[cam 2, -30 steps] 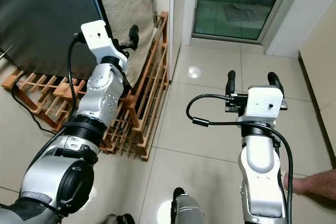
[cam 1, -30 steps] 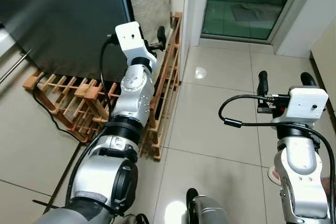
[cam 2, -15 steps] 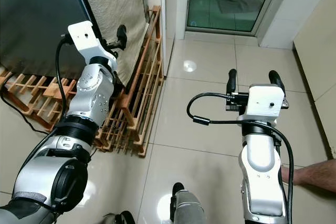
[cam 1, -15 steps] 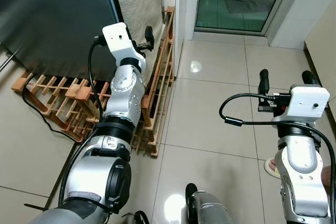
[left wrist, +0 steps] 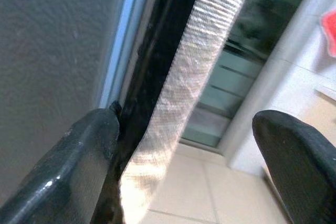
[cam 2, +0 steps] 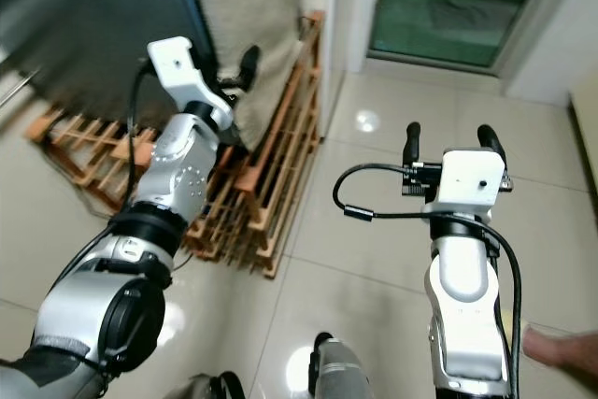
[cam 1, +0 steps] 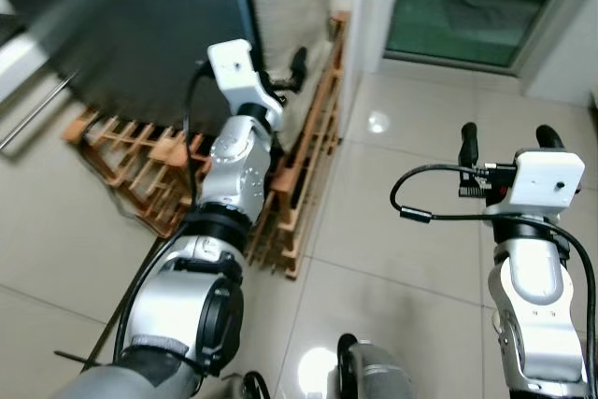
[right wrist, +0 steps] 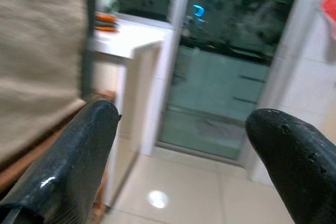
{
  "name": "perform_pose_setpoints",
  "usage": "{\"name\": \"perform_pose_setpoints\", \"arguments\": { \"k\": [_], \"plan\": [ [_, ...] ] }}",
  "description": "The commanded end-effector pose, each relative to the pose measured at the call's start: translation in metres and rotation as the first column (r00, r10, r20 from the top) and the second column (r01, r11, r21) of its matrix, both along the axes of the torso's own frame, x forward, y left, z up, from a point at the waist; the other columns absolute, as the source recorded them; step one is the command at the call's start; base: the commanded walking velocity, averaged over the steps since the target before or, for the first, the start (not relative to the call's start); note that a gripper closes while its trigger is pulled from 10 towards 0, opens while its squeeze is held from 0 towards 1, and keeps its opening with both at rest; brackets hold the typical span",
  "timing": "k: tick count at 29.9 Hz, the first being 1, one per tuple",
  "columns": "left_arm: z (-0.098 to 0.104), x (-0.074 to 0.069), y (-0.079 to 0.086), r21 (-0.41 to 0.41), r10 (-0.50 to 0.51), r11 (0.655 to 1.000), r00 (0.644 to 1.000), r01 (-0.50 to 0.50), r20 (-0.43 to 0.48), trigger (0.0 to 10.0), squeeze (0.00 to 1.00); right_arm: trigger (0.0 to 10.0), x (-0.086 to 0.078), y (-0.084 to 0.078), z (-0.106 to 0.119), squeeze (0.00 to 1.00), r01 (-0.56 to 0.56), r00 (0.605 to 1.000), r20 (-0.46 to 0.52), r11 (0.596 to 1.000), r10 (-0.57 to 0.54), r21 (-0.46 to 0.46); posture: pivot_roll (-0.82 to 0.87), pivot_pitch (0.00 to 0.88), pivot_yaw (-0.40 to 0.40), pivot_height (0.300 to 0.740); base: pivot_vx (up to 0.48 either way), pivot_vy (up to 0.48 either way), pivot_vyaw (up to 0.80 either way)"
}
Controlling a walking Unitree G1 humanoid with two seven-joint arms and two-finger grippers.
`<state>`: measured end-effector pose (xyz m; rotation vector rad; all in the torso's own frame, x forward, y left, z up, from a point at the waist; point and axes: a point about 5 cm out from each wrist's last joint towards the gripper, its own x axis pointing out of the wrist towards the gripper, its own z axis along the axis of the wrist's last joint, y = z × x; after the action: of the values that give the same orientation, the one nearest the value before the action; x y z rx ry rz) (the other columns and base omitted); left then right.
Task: Restocking fridge
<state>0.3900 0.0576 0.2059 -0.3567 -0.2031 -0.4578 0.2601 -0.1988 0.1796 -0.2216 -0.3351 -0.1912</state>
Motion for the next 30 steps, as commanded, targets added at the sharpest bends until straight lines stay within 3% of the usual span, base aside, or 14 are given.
{"name": "perform_pose_setpoints", "arguments": {
  "k": [1, 4, 7, 10, 13, 16, 21, 27, 30],
  "plan": [
    [0.004, -0.009, -0.035, 0.043, -0.209, 0.977, 0.978, 0.207, 0.028, 10.0, 0.00, 10.0, 0.000, 0.000, -0.001, 0.27, -0.006, 1.000, -0.006, 1.000, 0.006, -0.005, -0.28, 0.140, 0.053, 0.732, 0.000, 0.000, 0.00],
    [0.004, -0.017, -0.052, 0.010, -0.320, 0.947, 0.946, 0.320, 0.044, 10.0, 0.00, 10.0, 0.000, -0.001, -0.002, 0.27, -0.003, 1.000, -0.007, 1.000, 0.003, -0.006, -0.28, 0.141, 0.055, 0.732, 0.000, 0.000, 0.00],
    [0.005, -0.028, -0.073, -0.051, -0.443, 0.894, 0.894, 0.446, 0.063, 10.0, 0.00, 10.0, -0.001, 0.000, -0.003, 0.27, -0.001, 1.000, -0.008, 1.000, 0.001, -0.004, -0.29, 0.144, 0.060, 0.732, 0.000, 0.000, 0.00],
    [0.009, -0.035, -0.086, -0.086, -0.500, 0.858, 0.861, 0.507, 0.087, 10.0, 0.00, 10.0, -0.001, 0.000, -0.004, 0.27, 0.001, 1.000, -0.010, 1.000, -0.001, -0.002, -0.29, 0.144, 0.063, 0.732, 0.000, 0.000, 0.00],
    [0.010, -0.037, -0.090, -0.088, -0.500, 0.857, 0.861, 0.507, 0.090, 10.0, 0.00, 10.0, 0.000, 0.001, -0.004, 0.27, 0.003, 1.000, -0.011, 1.000, -0.003, 0.000, -0.29, 0.143, 0.067, 0.732, 0.000, 0.000, 0.00],
    [0.014, -0.034, -0.077, -0.120, -0.450, 0.880, 0.888, 0.459, 0.094, 10.0, 0.00, 10.0, -0.002, 0.001, 0.001, 0.27, 0.012, 1.000, 0.009, 1.000, -0.012, 0.005, -0.29, 0.146, 0.074, 0.732, 0.000, 0.000, 0.00],
    [0.039, -0.042, -0.033, -0.185, -0.281, 0.932, 0.944, 0.311, 0.171, 10.0, 0.00, 10.0, -0.008, -0.001, 0.009, 0.27, 0.020, 0.999, 0.042, 1.000, -0.020, 0.007, -0.28, 0.147, 0.068, 0.732, 0.000, 0.000, 0.00],
    [0.047, -0.043, -0.010, -0.167, -0.168, 0.965, 0.965, 0.203, 0.201, 10.0, 0.00, 10.0, -0.003, -0.002, 0.008, 0.27, 0.011, 0.999, 0.041, 1.000, -0.011, 0.002, -0.25, 0.138, 0.059, 0.732, 0.000, 0.000, 0.00],
    [0.045, -0.040, -0.003, -0.145, -0.122, 0.978, 0.977, 0.148, 0.175, 10.0, 0.00, 10.0, 0.002, -0.001, 0.006, 0.27, 0.007, 0.999, 0.033, 1.000, -0.007, 0.007, -0.24, 0.133, 0.057, 0.732, 0.000, 0.000, 0.00]
  ]
}}
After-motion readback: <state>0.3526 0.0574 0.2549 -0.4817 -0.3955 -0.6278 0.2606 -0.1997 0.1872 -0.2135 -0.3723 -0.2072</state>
